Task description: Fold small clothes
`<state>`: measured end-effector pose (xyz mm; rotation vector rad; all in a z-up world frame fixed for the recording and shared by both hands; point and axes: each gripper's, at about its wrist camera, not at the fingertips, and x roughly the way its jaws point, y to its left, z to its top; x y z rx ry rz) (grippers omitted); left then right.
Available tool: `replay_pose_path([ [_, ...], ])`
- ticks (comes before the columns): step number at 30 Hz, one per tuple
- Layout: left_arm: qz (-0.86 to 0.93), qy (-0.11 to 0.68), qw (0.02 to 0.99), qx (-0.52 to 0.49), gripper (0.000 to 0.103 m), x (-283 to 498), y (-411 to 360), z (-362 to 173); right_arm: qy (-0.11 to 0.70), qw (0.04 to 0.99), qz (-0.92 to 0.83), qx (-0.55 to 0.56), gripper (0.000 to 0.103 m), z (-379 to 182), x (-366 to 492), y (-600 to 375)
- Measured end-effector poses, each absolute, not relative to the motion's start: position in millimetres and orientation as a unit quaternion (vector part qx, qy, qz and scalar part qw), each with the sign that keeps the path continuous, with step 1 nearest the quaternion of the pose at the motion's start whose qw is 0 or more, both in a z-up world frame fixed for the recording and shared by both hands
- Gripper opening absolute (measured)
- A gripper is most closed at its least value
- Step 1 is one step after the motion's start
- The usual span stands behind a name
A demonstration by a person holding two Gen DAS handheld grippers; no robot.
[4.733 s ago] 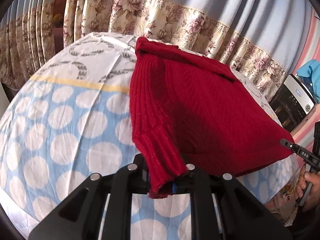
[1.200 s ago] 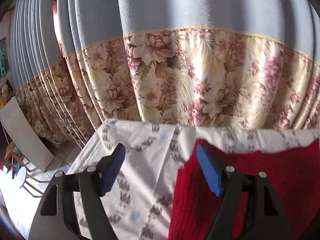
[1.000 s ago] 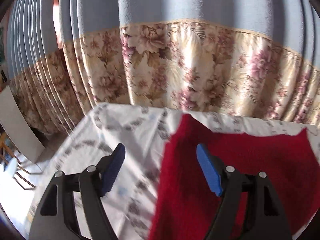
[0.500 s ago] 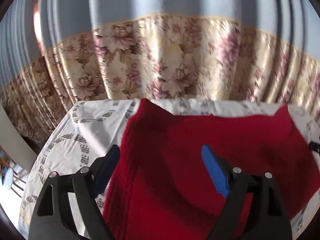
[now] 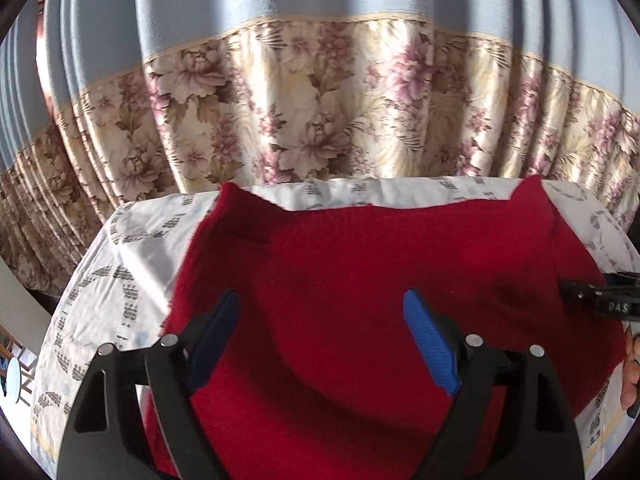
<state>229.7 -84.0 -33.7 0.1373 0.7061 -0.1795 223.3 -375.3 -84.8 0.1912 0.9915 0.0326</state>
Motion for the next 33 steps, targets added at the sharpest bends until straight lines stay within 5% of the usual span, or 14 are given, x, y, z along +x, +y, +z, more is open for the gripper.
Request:
replay_pose_path([
  [8,-0.094,0.359,0.922,0.114,0.084,224,-135,-56,0.451,0.886,0.033,0.099,0.026,-68,214,-371],
  [33,-0.092,0.395,0.911,0.077,0.086,259,-152,-60,0.409,0.905,0.026,0.115,0.022,-27,207,-359],
])
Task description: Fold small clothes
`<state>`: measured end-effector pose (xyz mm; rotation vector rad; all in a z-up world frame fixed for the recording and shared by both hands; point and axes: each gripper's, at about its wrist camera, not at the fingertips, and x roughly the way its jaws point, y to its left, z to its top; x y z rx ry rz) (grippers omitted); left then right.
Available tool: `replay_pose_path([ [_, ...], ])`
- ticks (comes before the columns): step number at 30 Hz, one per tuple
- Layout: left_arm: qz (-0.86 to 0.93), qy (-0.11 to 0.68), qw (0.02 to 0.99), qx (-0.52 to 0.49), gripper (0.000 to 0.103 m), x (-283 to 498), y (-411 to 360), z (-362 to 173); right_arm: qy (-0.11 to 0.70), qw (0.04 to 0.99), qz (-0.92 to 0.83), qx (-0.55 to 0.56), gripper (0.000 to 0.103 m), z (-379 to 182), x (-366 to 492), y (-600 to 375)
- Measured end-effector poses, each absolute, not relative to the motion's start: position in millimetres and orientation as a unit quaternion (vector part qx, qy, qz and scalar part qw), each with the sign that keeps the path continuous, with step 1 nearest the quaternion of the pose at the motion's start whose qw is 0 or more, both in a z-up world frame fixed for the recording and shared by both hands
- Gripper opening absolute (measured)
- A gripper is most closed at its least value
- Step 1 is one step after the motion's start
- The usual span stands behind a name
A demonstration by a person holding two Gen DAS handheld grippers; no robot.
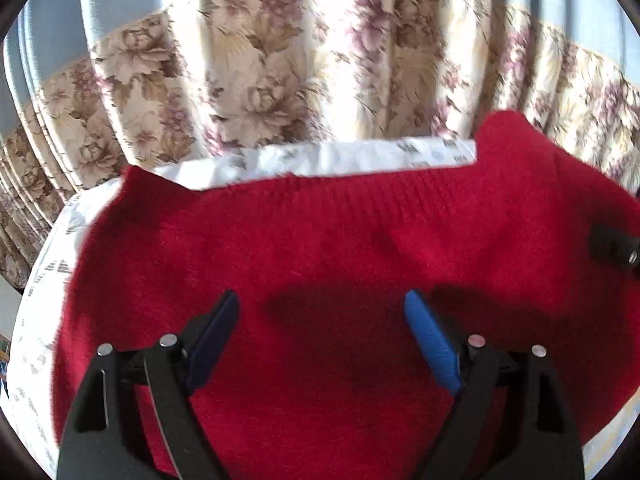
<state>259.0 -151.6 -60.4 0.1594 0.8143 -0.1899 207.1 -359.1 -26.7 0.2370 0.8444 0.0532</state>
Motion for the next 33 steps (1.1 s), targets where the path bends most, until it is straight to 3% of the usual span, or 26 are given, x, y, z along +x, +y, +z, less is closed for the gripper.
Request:
replay_pose_path([
  [14,0.004,0.331,0.944,0.007,0.086,265,-23,25,0.393,0.918,-0.025,0.05,0.022,17,227,-277],
  [33,0.028,0.341,0.936,-0.088,0.086,255,115,32,0.398,0.917,-0.011,0.028,0.021,27,285,-98],
])
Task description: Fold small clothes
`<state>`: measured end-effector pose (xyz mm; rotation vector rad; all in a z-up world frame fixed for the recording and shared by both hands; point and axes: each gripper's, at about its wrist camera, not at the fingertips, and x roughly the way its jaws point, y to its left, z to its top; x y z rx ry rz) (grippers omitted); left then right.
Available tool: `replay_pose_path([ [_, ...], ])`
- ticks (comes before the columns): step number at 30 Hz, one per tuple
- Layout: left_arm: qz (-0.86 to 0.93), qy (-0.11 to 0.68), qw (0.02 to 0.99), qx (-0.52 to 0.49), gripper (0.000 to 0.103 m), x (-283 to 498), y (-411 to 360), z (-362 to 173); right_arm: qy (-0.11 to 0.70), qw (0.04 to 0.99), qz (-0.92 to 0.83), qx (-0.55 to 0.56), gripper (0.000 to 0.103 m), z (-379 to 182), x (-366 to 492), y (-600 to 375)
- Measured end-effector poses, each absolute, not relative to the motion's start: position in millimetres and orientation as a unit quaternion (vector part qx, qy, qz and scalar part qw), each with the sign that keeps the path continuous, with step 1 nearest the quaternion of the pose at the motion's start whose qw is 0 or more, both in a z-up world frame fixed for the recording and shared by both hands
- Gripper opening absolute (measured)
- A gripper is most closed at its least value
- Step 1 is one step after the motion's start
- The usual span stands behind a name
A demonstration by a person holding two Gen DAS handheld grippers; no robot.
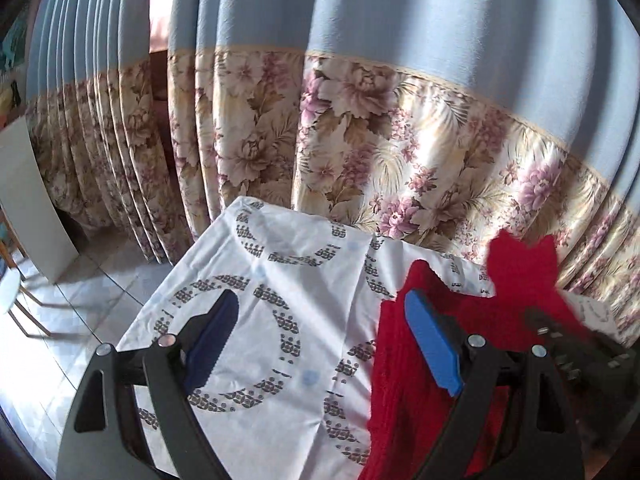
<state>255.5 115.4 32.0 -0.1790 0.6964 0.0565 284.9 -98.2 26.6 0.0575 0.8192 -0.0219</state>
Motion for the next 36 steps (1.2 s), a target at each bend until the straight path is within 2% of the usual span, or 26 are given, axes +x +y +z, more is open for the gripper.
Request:
replay_pose_path([
  [10,0.056,0.351,0.927,-0.12,0.086,251,164,22,0.431,0.902,-0.01,-0.023,0.023,-28,302,-21],
  [11,0.056,0.352,0.926,-0.12,0.086,251,166,22,0.432,0.902,-0.006,-0.02,0.03,-29,302,-20],
  [12,0.056,0.353,0.926,-0.121,0.086,250,167,22,0.431,0.902,0.004,-0.009,0.042,-27,299,-20],
  [13,0.056,0.353,0.925,-0.125,0.086,249,169,22,0.427,0.904,0.019,0.007,0.047,-20,294,-25],
  [14,0.054,0.354,0.925,-0.126,0.086,249,169,22,0.422,0.906,0.034,0.017,0.059,-13,288,-27],
  [16,0.043,0.353,0.926,-0.124,0.086,247,164,26,0.396,0.916,0.061,0.028,0.064,15,269,-39],
  [18,0.027,0.352,0.929,-0.112,0.086,244,153,33,0.36,0.929,0.08,0.042,0.081,47,245,-64],
  [20,0.003,0.347,0.933,-0.095,0.086,240,134,43,0.328,0.941,0.071,0.044,0.089,68,227,-96],
  [24,-0.03,0.331,0.943,-0.017,0.086,226,76,61,0.307,0.95,0.029,0.056,0.091,81,200,-172],
  [27,-0.057,0.325,0.943,0.051,0.09,202,27,52,0.321,0.945,-0.006,0.06,0.091,70,194,-220],
  [36,-0.061,0.351,0.929,0.102,0.09,199,-32,1,0.358,0.932,0.009,0.062,0.093,42,193,-243],
])
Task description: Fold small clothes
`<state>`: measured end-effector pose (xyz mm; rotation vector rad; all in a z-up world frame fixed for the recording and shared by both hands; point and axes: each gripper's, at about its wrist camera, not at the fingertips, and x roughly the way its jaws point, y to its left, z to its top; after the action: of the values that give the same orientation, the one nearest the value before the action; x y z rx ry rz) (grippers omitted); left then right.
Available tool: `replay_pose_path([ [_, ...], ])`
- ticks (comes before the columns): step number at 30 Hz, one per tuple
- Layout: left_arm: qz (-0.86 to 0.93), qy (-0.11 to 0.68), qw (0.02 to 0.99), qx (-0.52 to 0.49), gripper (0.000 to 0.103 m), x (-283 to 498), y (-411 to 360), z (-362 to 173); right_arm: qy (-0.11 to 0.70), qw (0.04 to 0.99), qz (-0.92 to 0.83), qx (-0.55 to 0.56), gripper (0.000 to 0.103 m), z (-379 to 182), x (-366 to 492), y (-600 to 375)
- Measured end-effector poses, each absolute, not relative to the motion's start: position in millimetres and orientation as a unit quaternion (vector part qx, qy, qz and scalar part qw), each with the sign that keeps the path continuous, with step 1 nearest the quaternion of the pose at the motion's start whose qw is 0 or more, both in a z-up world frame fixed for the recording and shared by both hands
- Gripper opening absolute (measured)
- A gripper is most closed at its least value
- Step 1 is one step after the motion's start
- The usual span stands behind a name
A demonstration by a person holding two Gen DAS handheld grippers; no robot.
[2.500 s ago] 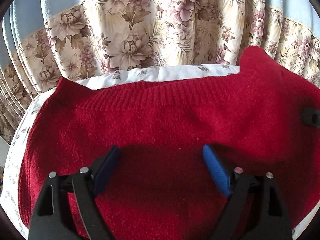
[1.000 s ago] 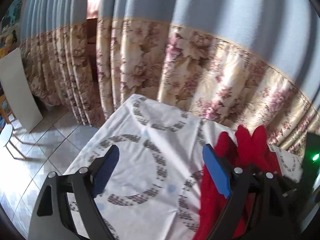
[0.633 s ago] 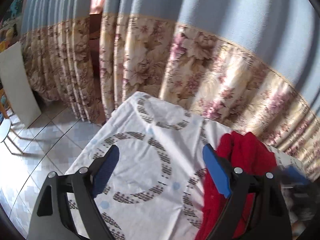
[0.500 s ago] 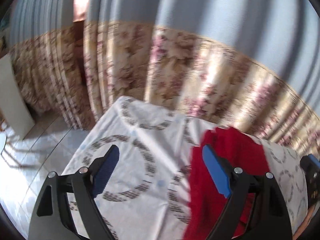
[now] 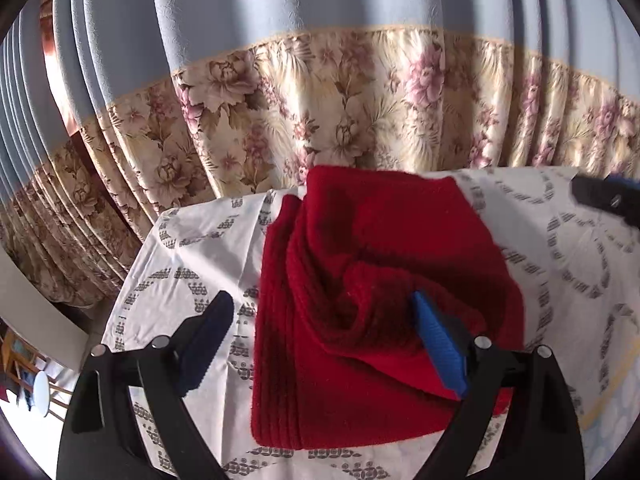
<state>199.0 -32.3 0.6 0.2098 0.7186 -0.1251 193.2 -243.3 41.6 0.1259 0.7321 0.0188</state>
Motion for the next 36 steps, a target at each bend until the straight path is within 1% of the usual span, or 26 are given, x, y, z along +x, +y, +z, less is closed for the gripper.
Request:
replay_pose_path([
  [4,-0.073,0.337,0.935,0.082,0.09,197,-25,1,0.351,0.934,0.021,0.064,0.096,46,192,-242],
  [5,-0.075,0.337,0.935,0.084,0.088,196,-25,1,0.354,0.933,0.024,0.066,0.096,44,193,-242],
  [6,-0.079,0.337,0.934,0.088,0.083,195,-25,1,0.356,0.932,0.029,0.067,0.096,42,194,-242],
  [7,-0.087,0.337,0.933,0.089,0.066,195,-26,1,0.359,0.931,0.03,0.066,0.096,42,195,-241],
  [8,-0.101,0.344,0.929,0.086,0.044,195,-26,-1,0.361,0.93,0.032,0.065,0.096,40,196,-241],
  [9,-0.119,0.354,0.924,0.082,0.032,196,-27,-4,0.362,0.929,0.032,0.065,0.096,40,197,-241],
  [10,-0.125,0.359,0.921,0.084,0.024,196,-29,-7,0.363,0.929,0.033,0.067,0.096,39,197,-241],
  [11,-0.128,0.357,0.92,0.099,0.021,194,-32,-9,0.364,0.928,0.034,0.069,0.096,38,198,-241],
  [15,-0.124,0.352,0.921,0.108,0.019,190,-31,-8,0.367,0.927,0.034,0.073,0.096,36,197,-244],
  [20,-0.102,0.336,0.929,0.121,0.014,176,-11,14,0.364,0.928,0.032,0.075,0.096,38,196,-245],
  [23,-0.102,0.335,0.928,0.13,0.013,165,4,20,0.361,0.929,0.033,0.078,0.096,39,195,-246],
  [25,-0.094,0.353,0.92,0.141,0.013,170,12,8,0.364,0.928,0.035,0.076,0.096,38,196,-246],
  [28,-0.088,0.406,0.895,0.162,0.011,185,18,-29,0.371,0.925,0.037,0.073,0.096,35,197,-245],
  [30,-0.106,0.426,0.883,0.168,0.01,189,19,-46,0.374,0.924,0.04,0.073,0.096,33,198,-244],
  [32,-0.106,0.422,0.888,0.147,0.009,190,25,-45,0.376,0.923,0.04,0.071,0.096,31,199,-244],
  [36,-0.099,0.38,0.912,0.117,0.008,173,33,-28,0.379,0.922,0.04,0.07,0.096,30,201,-245],
])
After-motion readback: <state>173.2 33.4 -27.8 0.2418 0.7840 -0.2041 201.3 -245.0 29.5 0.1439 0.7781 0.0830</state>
